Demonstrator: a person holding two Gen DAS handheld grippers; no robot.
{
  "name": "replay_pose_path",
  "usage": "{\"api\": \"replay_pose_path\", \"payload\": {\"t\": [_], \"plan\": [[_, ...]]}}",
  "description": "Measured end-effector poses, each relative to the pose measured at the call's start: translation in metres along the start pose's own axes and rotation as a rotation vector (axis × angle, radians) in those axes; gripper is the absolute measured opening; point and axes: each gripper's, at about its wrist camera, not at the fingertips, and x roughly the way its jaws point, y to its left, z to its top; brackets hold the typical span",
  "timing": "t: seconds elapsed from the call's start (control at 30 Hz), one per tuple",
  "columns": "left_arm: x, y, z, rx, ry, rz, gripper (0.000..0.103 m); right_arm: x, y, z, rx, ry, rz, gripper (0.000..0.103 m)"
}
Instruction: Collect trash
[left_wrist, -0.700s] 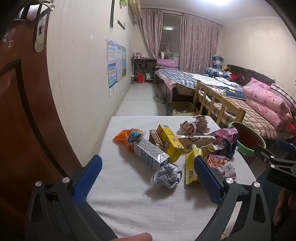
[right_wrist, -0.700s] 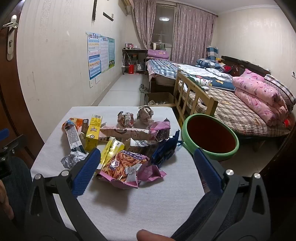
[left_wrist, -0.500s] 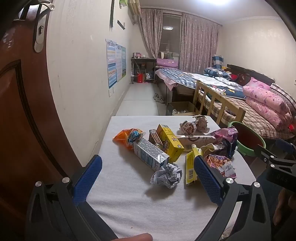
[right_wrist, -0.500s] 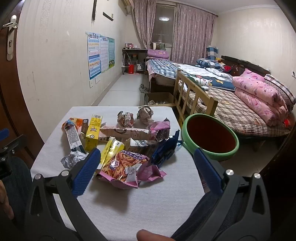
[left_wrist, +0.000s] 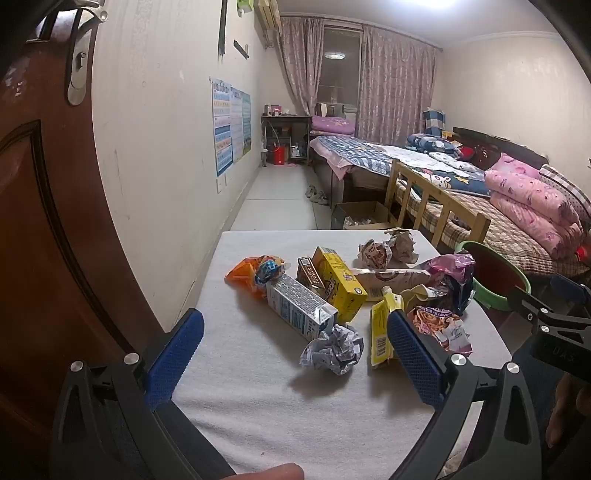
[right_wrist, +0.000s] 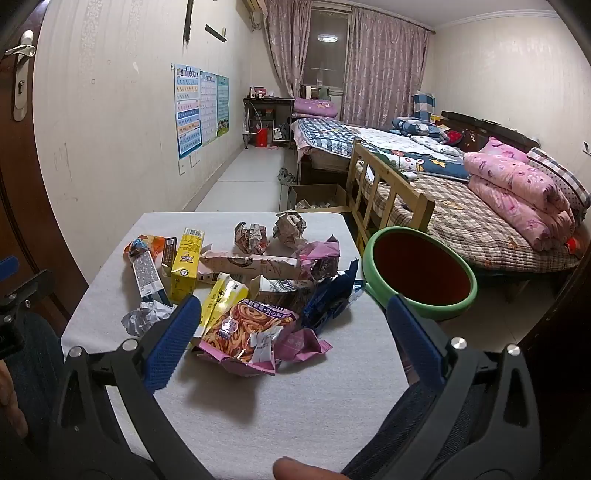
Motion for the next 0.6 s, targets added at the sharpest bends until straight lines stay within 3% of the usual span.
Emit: {"api": "replay_pose_path", "payload": {"t": [0.6], "plan": [[0.0003, 0.0020, -0.0031, -0.012, 0.022, 0.002, 0.095, 0.0006, -0.0004, -0.0007, 0.001, 0.001, 0.000, 0.100]]}}
